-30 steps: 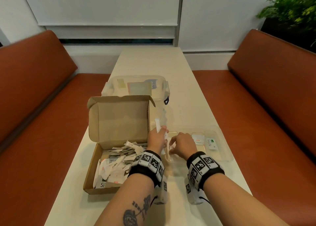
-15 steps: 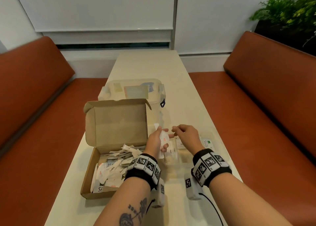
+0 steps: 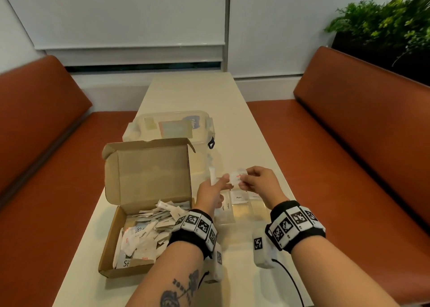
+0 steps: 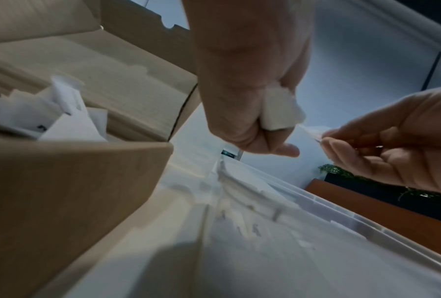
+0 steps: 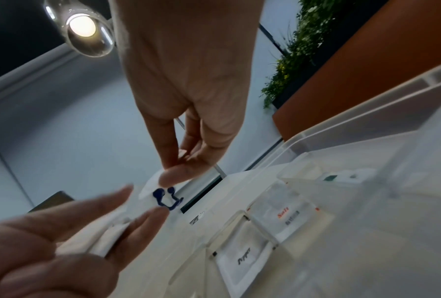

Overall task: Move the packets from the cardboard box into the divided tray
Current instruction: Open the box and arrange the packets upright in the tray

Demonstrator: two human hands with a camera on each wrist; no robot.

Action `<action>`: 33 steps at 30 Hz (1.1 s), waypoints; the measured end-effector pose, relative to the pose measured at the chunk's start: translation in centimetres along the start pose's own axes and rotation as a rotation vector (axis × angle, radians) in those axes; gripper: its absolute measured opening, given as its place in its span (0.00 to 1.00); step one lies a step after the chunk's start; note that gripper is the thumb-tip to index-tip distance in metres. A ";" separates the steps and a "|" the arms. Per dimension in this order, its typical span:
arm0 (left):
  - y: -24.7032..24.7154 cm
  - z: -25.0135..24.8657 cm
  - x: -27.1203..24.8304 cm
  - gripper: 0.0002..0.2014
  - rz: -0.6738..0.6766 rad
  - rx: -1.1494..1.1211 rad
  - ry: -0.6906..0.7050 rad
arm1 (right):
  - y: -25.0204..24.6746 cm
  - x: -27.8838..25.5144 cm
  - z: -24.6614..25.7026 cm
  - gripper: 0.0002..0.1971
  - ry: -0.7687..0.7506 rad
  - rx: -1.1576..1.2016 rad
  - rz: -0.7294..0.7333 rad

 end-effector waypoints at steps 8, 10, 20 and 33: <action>1.3 0.0 -0.1 0.06 -0.009 0.145 0.070 | -1.1 -0.3 -0.9 0.02 -0.038 -0.162 0.033; 1.5 -0.2 -0.2 0.06 0.012 0.142 0.072 | -1.5 0.0 -0.5 0.01 -0.085 -0.252 0.048; 1.5 -0.6 0.1 0.07 0.030 0.091 0.079 | -2.6 0.2 0.9 0.04 -0.086 -0.430 0.174; -0.1 1.4 0.4 0.14 -0.066 0.009 -0.014 | -4.1 3.1 -2.6 0.04 -0.062 -0.960 -0.079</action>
Point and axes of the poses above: each hand's wrist, its own x-axis towards the middle knuckle, its own y-axis out of the palm, z = x × y, the point moved 1 cm from there along x, towards the middle knuckle, and after that the axes turned 7 degrees about x, right-handed, at the moved point
